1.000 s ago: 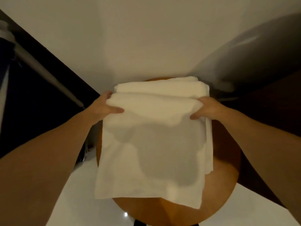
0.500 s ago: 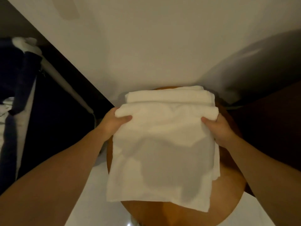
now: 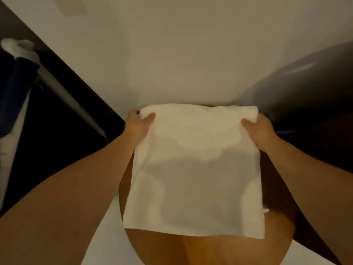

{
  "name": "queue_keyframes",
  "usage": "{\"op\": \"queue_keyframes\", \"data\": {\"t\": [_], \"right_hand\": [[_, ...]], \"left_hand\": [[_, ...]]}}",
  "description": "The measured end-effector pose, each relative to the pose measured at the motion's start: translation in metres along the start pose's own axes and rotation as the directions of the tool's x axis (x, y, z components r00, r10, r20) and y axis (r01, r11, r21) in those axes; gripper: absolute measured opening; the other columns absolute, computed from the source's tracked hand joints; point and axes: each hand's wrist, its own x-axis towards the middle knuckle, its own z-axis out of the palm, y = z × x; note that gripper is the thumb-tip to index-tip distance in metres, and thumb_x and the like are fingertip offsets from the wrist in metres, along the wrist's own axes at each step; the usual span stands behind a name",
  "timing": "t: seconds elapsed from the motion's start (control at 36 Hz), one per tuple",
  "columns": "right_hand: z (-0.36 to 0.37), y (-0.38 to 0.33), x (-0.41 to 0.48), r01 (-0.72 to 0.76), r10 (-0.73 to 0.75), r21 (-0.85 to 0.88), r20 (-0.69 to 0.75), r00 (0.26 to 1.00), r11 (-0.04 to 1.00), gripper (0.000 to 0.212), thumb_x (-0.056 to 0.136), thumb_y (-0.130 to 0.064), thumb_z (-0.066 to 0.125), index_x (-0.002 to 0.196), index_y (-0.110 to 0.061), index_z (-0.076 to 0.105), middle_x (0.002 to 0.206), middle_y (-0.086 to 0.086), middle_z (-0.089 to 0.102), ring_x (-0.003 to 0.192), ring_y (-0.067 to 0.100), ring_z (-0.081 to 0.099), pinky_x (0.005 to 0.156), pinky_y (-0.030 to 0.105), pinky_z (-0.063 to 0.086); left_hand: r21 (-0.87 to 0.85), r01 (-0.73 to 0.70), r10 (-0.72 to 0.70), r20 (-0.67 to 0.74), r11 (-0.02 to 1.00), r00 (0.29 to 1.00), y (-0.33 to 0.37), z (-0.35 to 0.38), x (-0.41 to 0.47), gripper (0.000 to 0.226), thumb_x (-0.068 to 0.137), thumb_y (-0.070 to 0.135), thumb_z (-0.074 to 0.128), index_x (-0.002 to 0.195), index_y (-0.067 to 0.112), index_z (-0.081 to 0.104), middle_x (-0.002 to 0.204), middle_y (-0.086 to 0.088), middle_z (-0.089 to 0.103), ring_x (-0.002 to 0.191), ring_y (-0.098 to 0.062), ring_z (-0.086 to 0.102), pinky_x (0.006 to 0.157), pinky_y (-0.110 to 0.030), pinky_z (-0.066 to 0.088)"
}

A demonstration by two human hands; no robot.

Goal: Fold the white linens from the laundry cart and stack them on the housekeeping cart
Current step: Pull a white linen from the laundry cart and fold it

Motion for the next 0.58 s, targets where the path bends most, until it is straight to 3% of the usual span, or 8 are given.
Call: {"op": "queue_keyframes", "data": {"t": [0.08, 0.14, 0.19, 0.28, 0.39, 0.5, 0.58], "right_hand": [[0.006, 0.011, -0.007, -0.032, 0.032, -0.029, -0.008, 0.999, 0.999, 0.058, 0.092, -0.036, 0.06, 0.14, -0.009, 0.04, 0.135, 0.013, 0.051, 0.121, 0.031, 0.05, 0.101, 0.043, 0.043], [0.007, 0.02, -0.022, -0.057, 0.056, 0.046, 0.024, 0.998, 0.997, 0.06, 0.088, -0.038, 0.065, 0.137, -0.012, 0.045, 0.129, 0.008, 0.056, 0.117, 0.026, 0.054, 0.097, 0.04, 0.046], [0.005, 0.032, -0.042, -0.11, 0.099, 0.145, 0.076, 0.992, 0.983, 0.056, 0.083, -0.036, 0.072, 0.13, -0.013, 0.054, 0.121, 0.004, 0.062, 0.11, 0.023, 0.06, 0.09, 0.036, 0.05], [0.001, 0.056, -0.077, -0.276, 0.233, 0.202, 0.212, 0.949, 0.94, 0.053, 0.076, -0.034, 0.079, 0.121, -0.014, 0.062, 0.112, 0.003, 0.068, 0.098, 0.023, 0.065, 0.083, 0.037, 0.054], [0.001, 0.083, -0.109, -0.41, 0.335, 0.225, 0.309, 0.89, 0.884, 0.057, 0.058, -0.029, 0.088, 0.109, -0.015, 0.067, 0.102, 0.006, 0.072, 0.091, 0.029, 0.069, 0.082, 0.046, 0.056], [-0.001, 0.094, -0.132, -0.375, 0.302, 0.234, 0.294, 0.907, 0.897, 0.048, 0.072, -0.016, 0.083, 0.115, -0.012, 0.063, 0.11, 0.01, 0.069, 0.094, 0.028, 0.067, 0.082, 0.045, 0.055], [-0.007, 0.089, -0.145, -0.251, 0.218, 0.134, 0.217, 0.952, 0.959, 0.041, 0.081, -0.02, 0.075, 0.119, -0.015, 0.059, 0.113, 0.007, 0.066, 0.093, 0.023, 0.064, 0.081, 0.04, 0.053]], "left_hand": [[0.007, -0.005, 0.005, -0.004, 1.0, 1.0, -0.009, 0.002, -0.012, 0.069, 0.089, 0.046, 0.062, 0.14, 0.01, 0.031, 0.12, -0.001, 0.046, 0.1, -0.015, 0.049, 0.081, -0.029, 0.042], [-0.056, 0.018, -0.016, 0.021, 0.998, 1.0, -0.02, 0.0, -0.028, 0.075, 0.083, 0.045, 0.07, 0.138, 0.009, 0.033, 0.118, 0.004, 0.049, 0.099, -0.014, 0.055, 0.079, -0.027, 0.046], [-0.1, 0.072, -0.06, 0.115, 0.992, 0.992, -0.039, -0.003, -0.04, 0.08, 0.071, 0.048, 0.08, 0.133, 0.012, 0.044, 0.118, 0.005, 0.059, 0.102, -0.015, 0.062, 0.076, -0.025, 0.051], [-0.108, 0.147, -0.116, 0.251, 0.983, 0.961, -0.069, -0.012, -0.065, 0.071, 0.063, 0.043, 0.087, 0.123, 0.019, 0.058, 0.115, 0.005, 0.066, 0.103, -0.016, 0.065, 0.085, -0.031, 0.053], [-0.025, 0.222, -0.203, 0.319, 0.975, 0.926, -0.089, -0.021, -0.092, 0.078, 0.069, 0.032, 0.086, 0.131, 0.02, 0.041, 0.117, 0.004, 0.055, 0.107, -0.019, 0.057, 0.085, -0.033, 0.049], [0.064, 0.175, -0.186, 0.323, 0.982, 0.928, -0.103, -0.029, -0.105, 0.088, 0.071, 0.03, 0.084, 0.141, 0.016, 0.033, 0.128, 0.0, 0.052, 0.112, -0.021, 0.055, 0.094, -0.041, 0.049], [0.015, 0.133, -0.132, 0.293, 0.991, 0.947, -0.102, -0.033, -0.111, 0.078, 0.077, 0.032, 0.08, 0.139, 0.013, 0.037, 0.123, 0.0, 0.054, 0.106, -0.019, 0.057, 0.085, -0.035, 0.05]]}}
